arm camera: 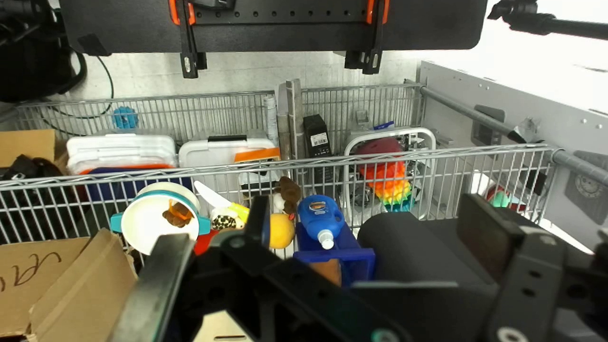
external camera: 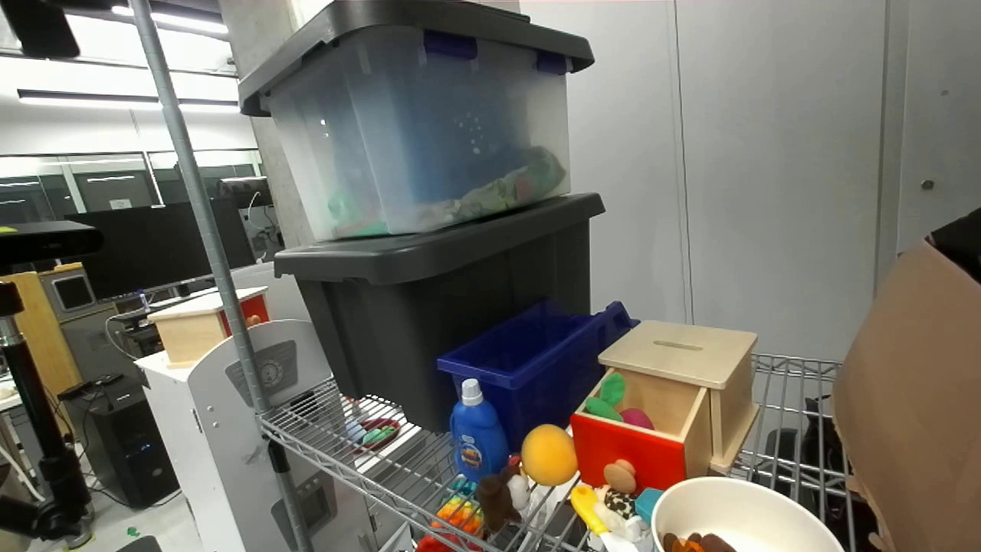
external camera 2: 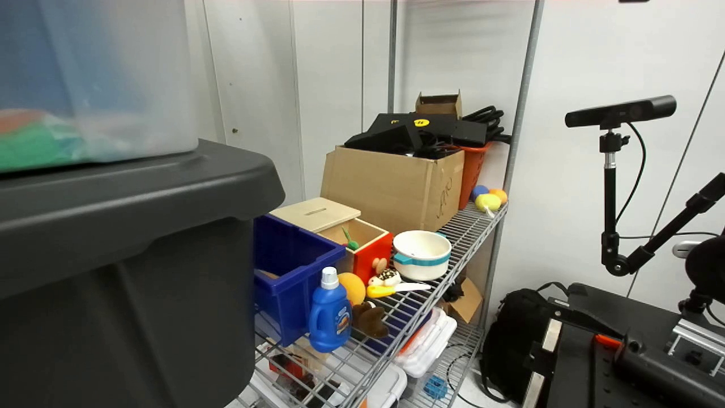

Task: Remove the brown plush toy from the white pot and place it on the right side of the rack

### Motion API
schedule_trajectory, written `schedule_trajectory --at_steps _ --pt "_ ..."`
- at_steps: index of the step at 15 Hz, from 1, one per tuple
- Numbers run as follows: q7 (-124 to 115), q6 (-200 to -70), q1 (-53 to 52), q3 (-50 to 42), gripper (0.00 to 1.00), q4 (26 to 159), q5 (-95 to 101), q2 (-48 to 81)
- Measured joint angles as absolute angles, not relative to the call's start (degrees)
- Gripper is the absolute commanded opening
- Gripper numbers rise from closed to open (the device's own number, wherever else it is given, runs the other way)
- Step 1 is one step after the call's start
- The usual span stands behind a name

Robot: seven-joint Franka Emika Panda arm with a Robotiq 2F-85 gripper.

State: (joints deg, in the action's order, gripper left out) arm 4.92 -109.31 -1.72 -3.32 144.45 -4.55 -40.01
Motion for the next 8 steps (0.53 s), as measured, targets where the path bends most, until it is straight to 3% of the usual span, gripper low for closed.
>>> schedule_trajectory --at_steps 8 --pt "4.9 -109.2 -0.8 -3.9 1.0 144.9 -4.4 -39.6"
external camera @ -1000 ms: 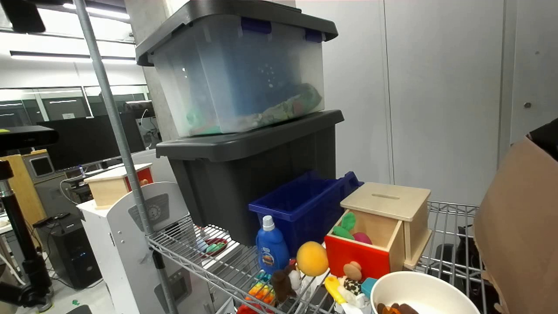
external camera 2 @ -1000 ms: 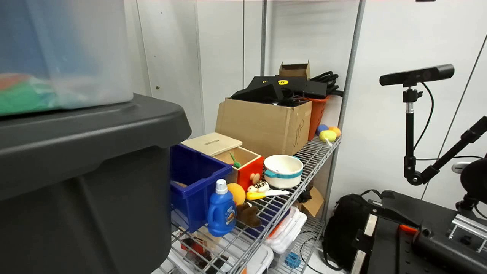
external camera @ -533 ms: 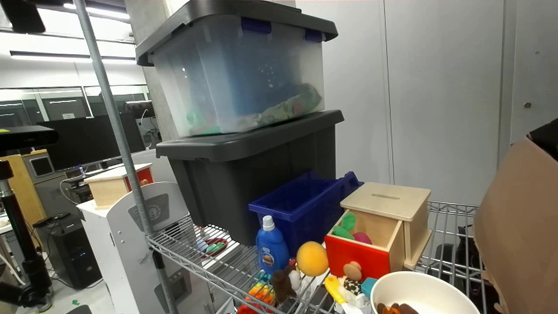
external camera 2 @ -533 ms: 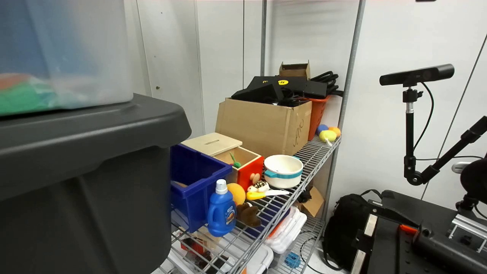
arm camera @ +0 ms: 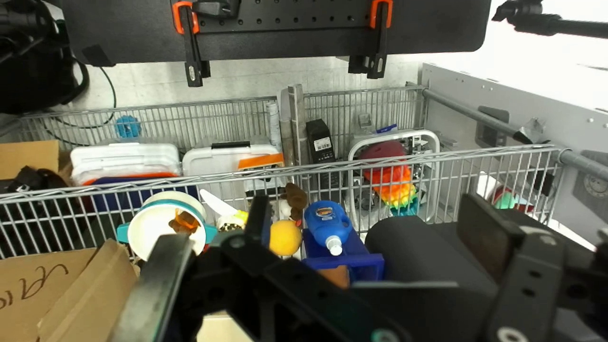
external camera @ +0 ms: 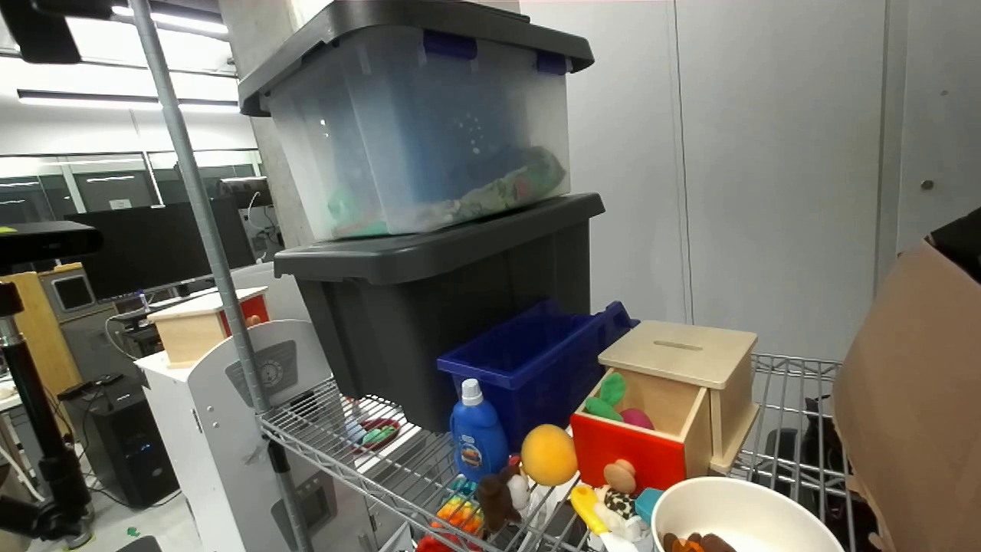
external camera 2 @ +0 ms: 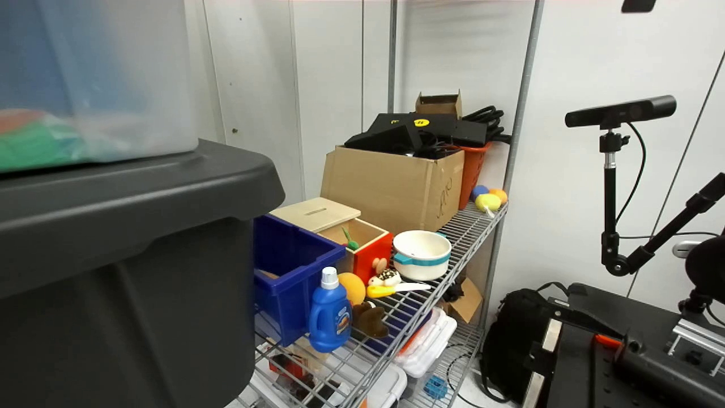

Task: Remove the brown plush toy from the white pot and place it on the right side of the rack

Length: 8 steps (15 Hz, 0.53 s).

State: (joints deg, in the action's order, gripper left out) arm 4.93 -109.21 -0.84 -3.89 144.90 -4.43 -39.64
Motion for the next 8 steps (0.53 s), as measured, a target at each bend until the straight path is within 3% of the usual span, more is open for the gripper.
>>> schedule_trajectory --at_steps 8 --pt "4.9 -104.4 1.1 -4.2 1.0 141.2 -2.5 -34.2"
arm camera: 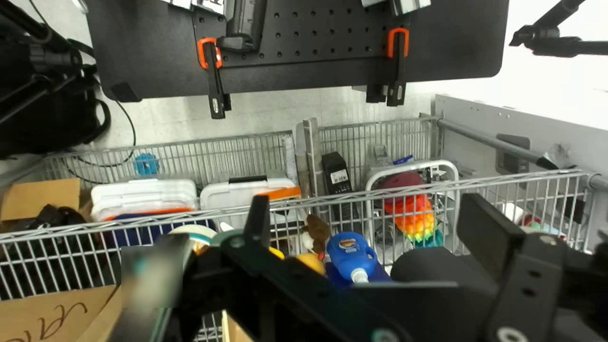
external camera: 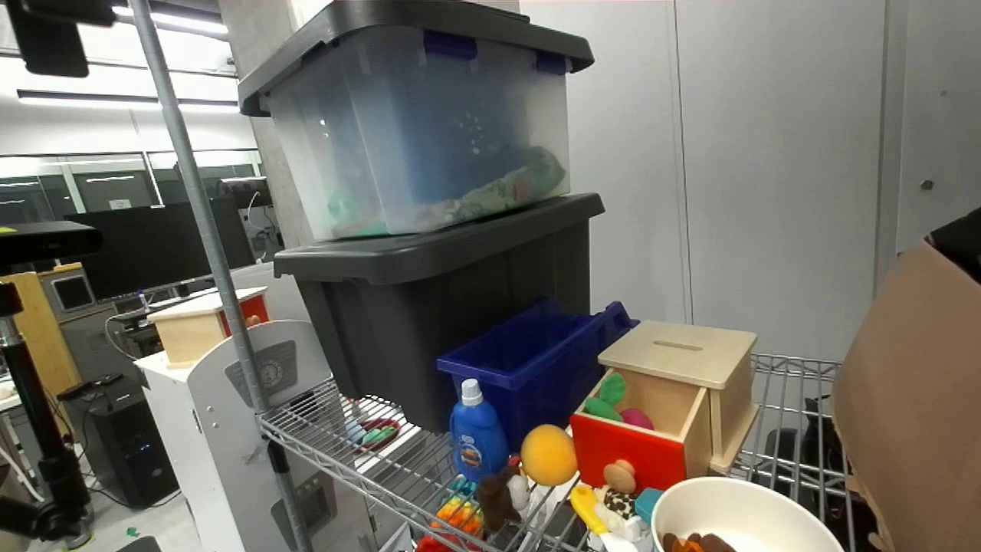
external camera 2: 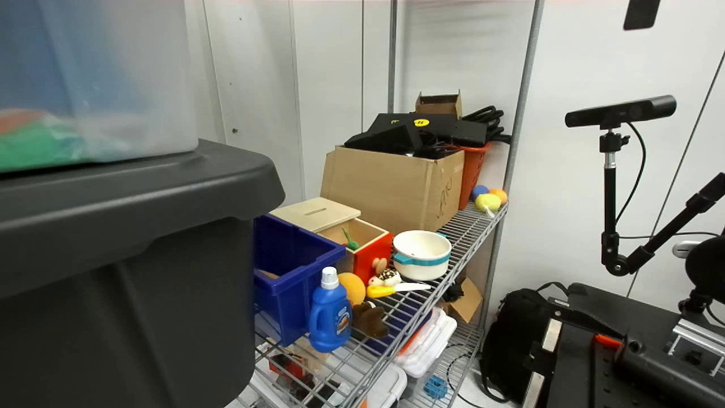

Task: Remove the brown plush toy from the white pot and place it on the right side of the rack

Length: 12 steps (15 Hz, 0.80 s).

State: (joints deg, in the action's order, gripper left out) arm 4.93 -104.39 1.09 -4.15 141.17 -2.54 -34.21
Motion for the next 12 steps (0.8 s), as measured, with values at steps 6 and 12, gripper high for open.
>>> schedule_trajectory --at_steps 6,12 --pt "5.5 -98.9 3.4 -5.2 1.0 137.5 1.8 -27.8" --pt "6.4 -97.4 4.0 -5.5 1.0 135.2 3.8 -23.8"
